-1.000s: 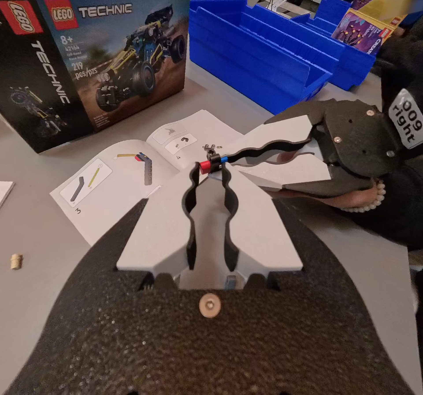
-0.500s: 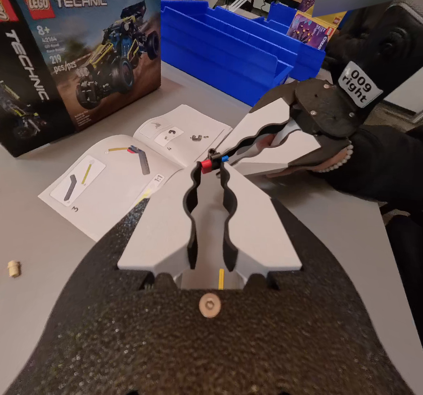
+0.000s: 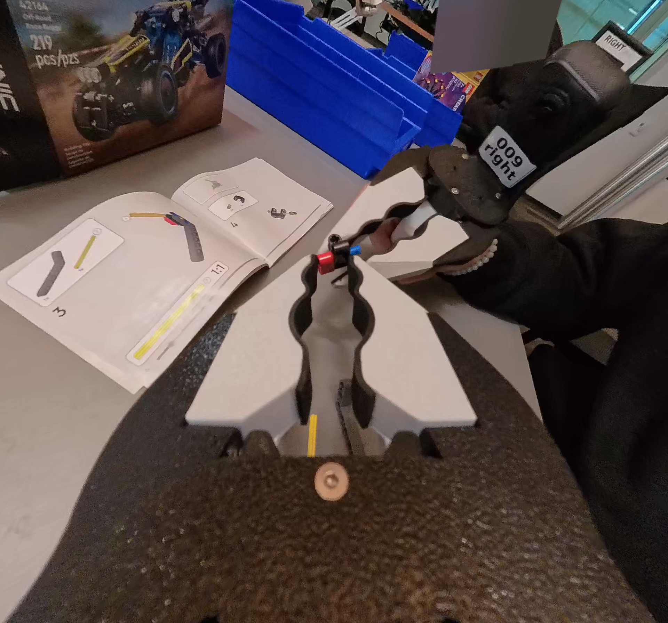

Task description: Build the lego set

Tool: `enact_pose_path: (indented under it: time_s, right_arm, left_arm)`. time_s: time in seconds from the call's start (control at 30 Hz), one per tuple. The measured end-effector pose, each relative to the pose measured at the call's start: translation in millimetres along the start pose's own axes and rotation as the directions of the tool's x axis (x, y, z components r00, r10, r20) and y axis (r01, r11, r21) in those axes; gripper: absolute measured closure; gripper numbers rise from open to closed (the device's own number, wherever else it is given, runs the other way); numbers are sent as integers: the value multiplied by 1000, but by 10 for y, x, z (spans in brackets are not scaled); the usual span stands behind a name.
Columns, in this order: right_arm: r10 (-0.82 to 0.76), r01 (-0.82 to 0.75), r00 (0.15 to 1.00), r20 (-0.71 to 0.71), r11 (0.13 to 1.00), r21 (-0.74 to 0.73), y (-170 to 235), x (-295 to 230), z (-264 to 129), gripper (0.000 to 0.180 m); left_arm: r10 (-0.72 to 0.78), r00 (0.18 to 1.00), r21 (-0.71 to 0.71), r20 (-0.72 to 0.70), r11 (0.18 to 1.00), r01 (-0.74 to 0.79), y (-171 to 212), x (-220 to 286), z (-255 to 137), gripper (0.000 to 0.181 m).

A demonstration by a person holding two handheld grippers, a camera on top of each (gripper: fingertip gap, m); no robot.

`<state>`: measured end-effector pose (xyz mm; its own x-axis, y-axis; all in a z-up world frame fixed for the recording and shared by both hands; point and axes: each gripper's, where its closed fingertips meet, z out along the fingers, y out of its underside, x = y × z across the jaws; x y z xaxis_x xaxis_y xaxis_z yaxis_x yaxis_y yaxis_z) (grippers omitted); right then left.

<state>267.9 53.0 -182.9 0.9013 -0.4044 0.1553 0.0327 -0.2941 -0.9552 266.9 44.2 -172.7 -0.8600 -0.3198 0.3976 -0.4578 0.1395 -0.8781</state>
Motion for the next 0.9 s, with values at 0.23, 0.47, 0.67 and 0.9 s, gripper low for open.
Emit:
enact_pose_path:
  time_s: [0.23, 0.47, 0.67, 0.9]
  right_arm:
    - [-65, 63, 996, -56, 997, -39, 29, 39, 1, 174]
    - [-26, 23, 998, -61, 998, -50, 50, 54, 4, 174]
    - [13, -15, 998, -54, 999, -51, 69, 64, 4, 174]
    - [3, -6, 999, -54, 998, -59, 79, 61, 7, 175]
  left_arm:
    - [10, 1000, -10, 26, 1000, -10, 29, -17, 56, 166]
    - [52, 997, -8, 51, 999, -52, 37, -38, 67, 167]
    - [91, 993, -19, 79, 996, -90, 49, -62, 77, 168]
    - [113, 990, -31, 88, 993, -111, 62, -67, 76, 169]
